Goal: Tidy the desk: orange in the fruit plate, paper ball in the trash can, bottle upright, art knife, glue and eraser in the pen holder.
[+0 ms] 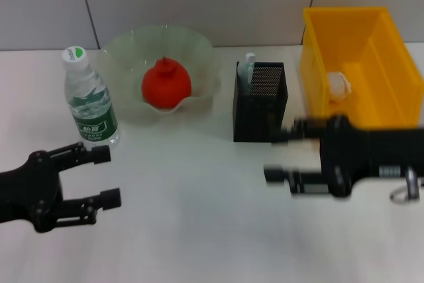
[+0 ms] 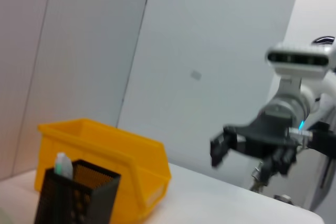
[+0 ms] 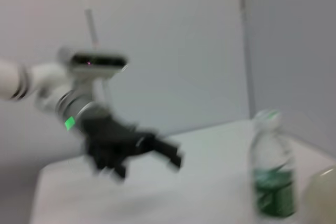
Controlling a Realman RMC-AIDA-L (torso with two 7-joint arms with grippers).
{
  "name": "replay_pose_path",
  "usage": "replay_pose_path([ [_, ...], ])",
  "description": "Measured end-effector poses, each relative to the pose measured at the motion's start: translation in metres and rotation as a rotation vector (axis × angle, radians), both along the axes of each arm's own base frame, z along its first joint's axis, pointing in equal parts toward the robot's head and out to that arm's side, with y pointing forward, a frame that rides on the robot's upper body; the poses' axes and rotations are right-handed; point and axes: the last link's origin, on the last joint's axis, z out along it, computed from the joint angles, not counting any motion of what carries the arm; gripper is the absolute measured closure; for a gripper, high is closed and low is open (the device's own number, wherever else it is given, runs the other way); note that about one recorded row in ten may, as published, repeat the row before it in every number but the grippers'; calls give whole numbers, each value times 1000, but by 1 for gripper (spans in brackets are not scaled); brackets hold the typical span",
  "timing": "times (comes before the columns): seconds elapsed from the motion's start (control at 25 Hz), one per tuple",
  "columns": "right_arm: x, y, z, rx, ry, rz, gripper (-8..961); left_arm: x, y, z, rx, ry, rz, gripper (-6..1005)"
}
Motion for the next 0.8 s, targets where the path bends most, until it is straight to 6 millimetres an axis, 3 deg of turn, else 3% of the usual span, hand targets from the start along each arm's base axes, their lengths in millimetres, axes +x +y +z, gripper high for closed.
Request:
replay_pose_path([
  [0.16,22,-11,-19,-50,-34,13,312,-4,-5,1,-19,9,6,140],
  [0.32,28,-15,-31,-96,-39,19,309,-6,-7,0,-33,28,5,140],
  [0.8,34,-13,-37,-140,-100,8,227,-10,-4,1,-76,133,-13,140],
])
